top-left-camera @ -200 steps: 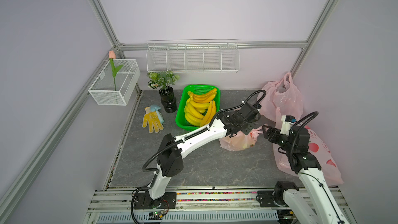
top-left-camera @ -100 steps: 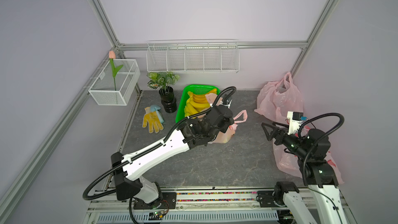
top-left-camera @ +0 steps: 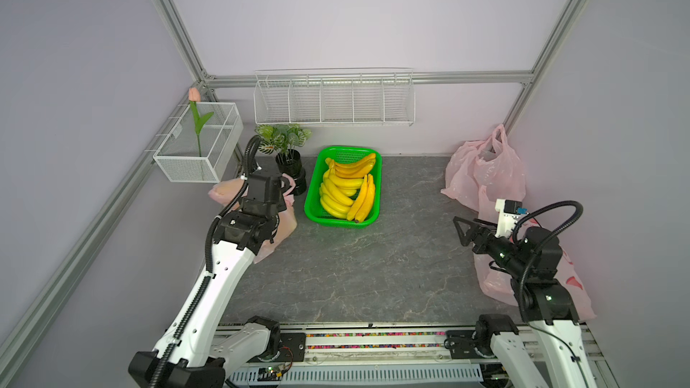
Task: Place the banana into a plastic bag & tie a knot
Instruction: Place the plastic bag at the center of the board.
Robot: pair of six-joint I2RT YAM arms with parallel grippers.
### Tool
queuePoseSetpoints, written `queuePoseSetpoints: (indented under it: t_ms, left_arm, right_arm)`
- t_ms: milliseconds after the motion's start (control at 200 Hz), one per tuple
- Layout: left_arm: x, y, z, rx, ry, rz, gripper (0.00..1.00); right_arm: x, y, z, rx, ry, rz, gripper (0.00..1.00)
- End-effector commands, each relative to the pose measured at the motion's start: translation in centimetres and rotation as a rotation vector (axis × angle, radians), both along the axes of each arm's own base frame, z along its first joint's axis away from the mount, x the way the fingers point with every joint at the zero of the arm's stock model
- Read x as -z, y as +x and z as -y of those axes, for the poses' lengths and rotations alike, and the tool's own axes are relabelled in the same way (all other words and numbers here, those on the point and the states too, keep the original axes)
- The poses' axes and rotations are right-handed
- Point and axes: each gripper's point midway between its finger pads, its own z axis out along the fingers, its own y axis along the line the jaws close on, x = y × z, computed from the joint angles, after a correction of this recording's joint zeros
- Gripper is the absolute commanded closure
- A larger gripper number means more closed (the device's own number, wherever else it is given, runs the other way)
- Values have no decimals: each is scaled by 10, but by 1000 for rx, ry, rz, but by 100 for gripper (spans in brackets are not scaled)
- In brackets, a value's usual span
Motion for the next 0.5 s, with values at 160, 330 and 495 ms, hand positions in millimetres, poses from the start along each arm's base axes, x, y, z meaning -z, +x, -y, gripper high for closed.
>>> queuePoseSetpoints:
  t_ms: [160, 330, 495]
  left_arm:
    - [75, 58, -56, -220, -126, -56, 95]
    - [97, 69, -71, -292, -102, -123, 49]
    - [73, 59, -72, -297, -105, -69, 23]
  right_arm:
    - [17, 8, -6, -13, 99, -56, 11]
    - [38, 11, 18, 121, 61, -135, 11]
    - [52, 15, 47, 255, -71, -254, 11]
